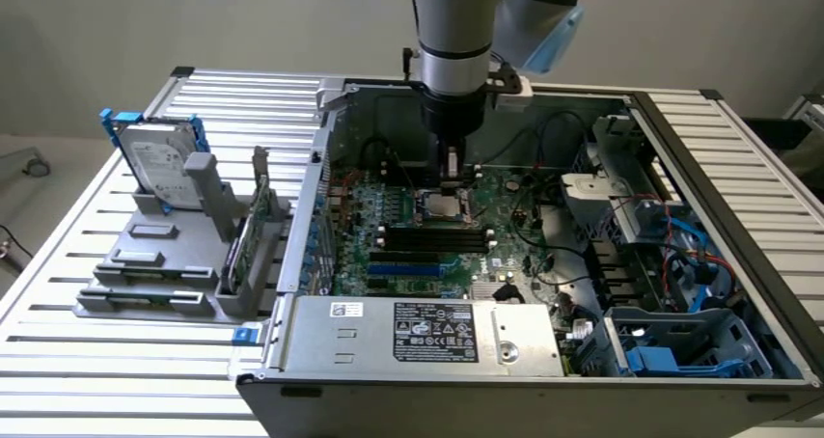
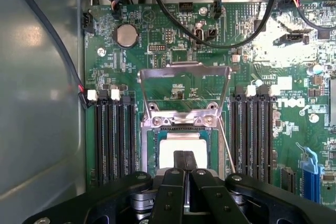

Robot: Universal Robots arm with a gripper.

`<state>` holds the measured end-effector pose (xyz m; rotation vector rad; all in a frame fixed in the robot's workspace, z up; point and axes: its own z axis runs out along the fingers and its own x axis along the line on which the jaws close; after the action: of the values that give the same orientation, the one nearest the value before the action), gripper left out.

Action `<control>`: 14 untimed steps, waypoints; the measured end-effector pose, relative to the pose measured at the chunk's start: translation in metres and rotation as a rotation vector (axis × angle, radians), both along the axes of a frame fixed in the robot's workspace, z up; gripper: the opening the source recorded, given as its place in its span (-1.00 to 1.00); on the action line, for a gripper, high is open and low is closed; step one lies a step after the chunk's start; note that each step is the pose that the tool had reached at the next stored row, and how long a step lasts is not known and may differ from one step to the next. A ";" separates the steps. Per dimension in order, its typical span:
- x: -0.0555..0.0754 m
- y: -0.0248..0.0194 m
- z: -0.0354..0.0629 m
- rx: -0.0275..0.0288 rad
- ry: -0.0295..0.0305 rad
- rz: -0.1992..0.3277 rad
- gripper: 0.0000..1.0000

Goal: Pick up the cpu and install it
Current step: 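Close the cpu cover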

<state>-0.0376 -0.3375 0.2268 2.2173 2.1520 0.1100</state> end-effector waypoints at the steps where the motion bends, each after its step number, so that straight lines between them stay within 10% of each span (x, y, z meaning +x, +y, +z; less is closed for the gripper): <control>1: 0.001 -0.0003 0.0031 0.0021 0.0013 0.000 -0.79; 14: 0.026 -0.0104 0.0249 0.0202 0.0096 0.000 -0.79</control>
<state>-0.0120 -0.3479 0.2518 2.2331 2.1656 0.1218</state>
